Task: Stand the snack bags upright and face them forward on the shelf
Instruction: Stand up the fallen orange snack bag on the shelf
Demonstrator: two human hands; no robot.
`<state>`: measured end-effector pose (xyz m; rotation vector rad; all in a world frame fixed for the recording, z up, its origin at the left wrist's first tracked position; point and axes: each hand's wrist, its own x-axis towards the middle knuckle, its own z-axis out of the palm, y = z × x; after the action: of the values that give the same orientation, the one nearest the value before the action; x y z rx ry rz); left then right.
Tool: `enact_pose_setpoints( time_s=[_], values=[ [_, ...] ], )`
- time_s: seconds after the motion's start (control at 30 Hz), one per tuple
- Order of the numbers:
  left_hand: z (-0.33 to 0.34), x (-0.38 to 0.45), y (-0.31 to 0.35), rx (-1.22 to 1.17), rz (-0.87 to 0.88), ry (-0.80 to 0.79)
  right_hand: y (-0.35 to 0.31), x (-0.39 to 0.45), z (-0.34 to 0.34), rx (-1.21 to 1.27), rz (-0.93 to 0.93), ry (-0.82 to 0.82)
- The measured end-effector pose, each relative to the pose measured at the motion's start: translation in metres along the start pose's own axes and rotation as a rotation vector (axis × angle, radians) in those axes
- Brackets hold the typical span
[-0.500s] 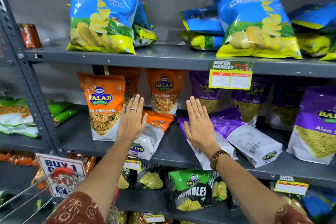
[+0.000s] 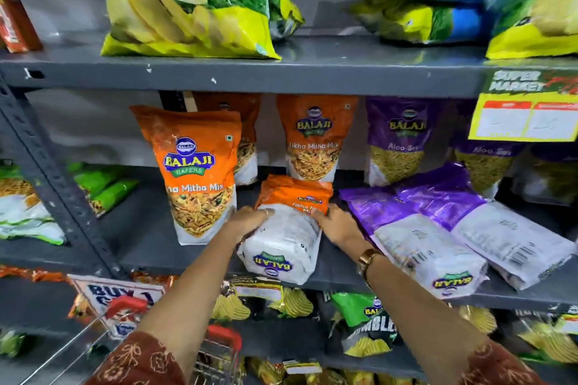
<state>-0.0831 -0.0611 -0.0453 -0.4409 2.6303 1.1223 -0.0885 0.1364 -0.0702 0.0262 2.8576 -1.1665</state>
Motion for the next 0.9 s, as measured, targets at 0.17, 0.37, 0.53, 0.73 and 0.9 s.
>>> enact_pose_setpoints(
  time_s=[0.17, 0.37, 0.53, 0.73, 0.9],
  values=[
    [0.001, 0.014, -0.006, -0.425, -0.091, -0.118, -0.008, 0.008, 0.021, 0.549, 0.369, -0.123],
    [0.005, 0.010, -0.014, -0.569, -0.043, -0.063, -0.011, 0.001, 0.022, 0.818, 0.383, -0.084],
    [0.000, 0.002, -0.009, -0.660, 0.086, 0.027, -0.028, -0.004, 0.003, 0.887, 0.128, -0.033],
    [0.006, 0.002, 0.008, -0.788, 0.213, 0.152, -0.036, -0.002, -0.015, 0.799, -0.061, 0.103],
    [0.021, 0.004, 0.009, -0.833, 0.210, 0.186, -0.023, -0.001, -0.005, 0.710, -0.097, 0.113]
  ],
)
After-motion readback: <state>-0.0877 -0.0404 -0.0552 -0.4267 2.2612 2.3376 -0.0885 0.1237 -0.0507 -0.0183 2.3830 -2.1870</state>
